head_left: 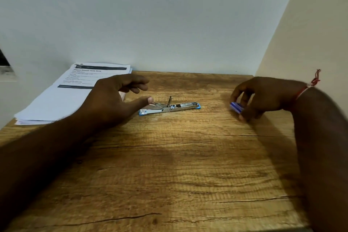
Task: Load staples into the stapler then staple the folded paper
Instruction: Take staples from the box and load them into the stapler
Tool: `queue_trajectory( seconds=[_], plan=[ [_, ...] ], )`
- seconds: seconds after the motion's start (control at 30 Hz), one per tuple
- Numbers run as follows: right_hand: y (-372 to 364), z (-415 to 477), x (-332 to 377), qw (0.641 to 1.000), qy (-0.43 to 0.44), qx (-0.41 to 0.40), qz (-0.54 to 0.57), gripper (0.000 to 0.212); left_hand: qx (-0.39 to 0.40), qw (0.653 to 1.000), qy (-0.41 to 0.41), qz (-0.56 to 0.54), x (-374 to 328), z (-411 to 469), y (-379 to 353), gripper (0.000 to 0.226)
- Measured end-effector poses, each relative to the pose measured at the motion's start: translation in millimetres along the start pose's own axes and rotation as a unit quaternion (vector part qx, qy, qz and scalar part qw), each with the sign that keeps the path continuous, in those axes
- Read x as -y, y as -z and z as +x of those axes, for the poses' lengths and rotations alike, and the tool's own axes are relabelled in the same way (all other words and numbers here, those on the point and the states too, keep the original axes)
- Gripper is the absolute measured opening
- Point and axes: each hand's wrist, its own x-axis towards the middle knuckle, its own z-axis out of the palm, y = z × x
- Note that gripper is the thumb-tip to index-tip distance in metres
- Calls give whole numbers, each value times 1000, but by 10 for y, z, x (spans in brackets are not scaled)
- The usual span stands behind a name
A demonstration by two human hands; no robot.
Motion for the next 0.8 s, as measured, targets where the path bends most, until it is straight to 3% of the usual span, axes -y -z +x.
queue_trajectory(
  seconds=[0.17,0.37,0.57,0.8],
  plan=[
    [-217,-72,486,967,226,-92,67,54,-37,994,-8,-102,-189,-80,-26,20],
    [-891,-33,1026,894,389,-202,98,61,67,953,132,-263,-328,-204,-158,28],
    [-1063,61,1070,877,395,-219,162,58,91,949,187,-237,-323,-186,-129,28],
    [-1086,67,1067,878,378,-214,200,60,104,881,300,-351,-406,-205,-125,38]
  ],
)
